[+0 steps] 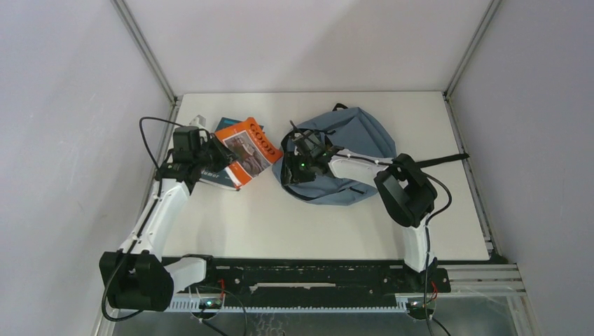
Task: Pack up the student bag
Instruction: Place the book in the student bag.
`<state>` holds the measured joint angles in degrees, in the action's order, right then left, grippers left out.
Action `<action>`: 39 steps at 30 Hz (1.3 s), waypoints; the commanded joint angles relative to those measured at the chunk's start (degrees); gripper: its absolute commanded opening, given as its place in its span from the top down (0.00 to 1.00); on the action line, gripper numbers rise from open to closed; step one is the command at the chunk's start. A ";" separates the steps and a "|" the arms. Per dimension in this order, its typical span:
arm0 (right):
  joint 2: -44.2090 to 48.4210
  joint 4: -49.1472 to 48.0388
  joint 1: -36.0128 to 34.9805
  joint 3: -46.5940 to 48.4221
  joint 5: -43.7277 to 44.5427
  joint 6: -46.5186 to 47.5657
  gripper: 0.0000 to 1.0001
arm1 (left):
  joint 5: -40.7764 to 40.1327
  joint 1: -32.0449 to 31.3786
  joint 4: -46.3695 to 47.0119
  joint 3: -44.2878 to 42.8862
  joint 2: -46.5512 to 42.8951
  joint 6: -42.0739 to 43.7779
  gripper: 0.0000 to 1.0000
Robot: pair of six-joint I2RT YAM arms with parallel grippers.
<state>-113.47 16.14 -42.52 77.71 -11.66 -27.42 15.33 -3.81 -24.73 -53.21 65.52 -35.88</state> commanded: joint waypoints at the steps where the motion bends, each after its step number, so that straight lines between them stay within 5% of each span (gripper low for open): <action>1: -0.15 -0.98 -0.13 2.53 2.47 -0.80 0.57 | 1.97 -0.49 1.53 1.18 0.50 1.64 1.00; 6: 6.35 -4.37 0.60 -1.43 5.65 -0.62 1.00 | 1.84 -0.41 0.98 0.39 0.41 2.50 1.00; 19: 21.05 -2.02 7.58 -3.91 1.38 -2.29 1.00 | -0.56 -0.35 -5.39 -10.85 -5.48 7.79 1.00; 28: 27.78 -1.00 12.56 -3.95 -5.09 -5.64 1.00 | 13.36 1.43 -5.97 -13.89 -9.83 8.73 1.00; 33: 27.91 -2.23 13.13 -3.94 -6.52 -6.71 1.00 | 34.98 1.42 -5.65 -12.42 -1.81 3.87 1.00; 39: 28.36 -4.05 13.41 -3.90 -6.63 -7.61 1.00 | 33.39 0.39 1.30 -4.94 0.90 -3.73 1.00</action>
<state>-87.68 17.28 -29.34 73.06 -16.64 -33.19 43.94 -2.92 -29.93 -61.71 66.92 -33.26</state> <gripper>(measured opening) 0.006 0.152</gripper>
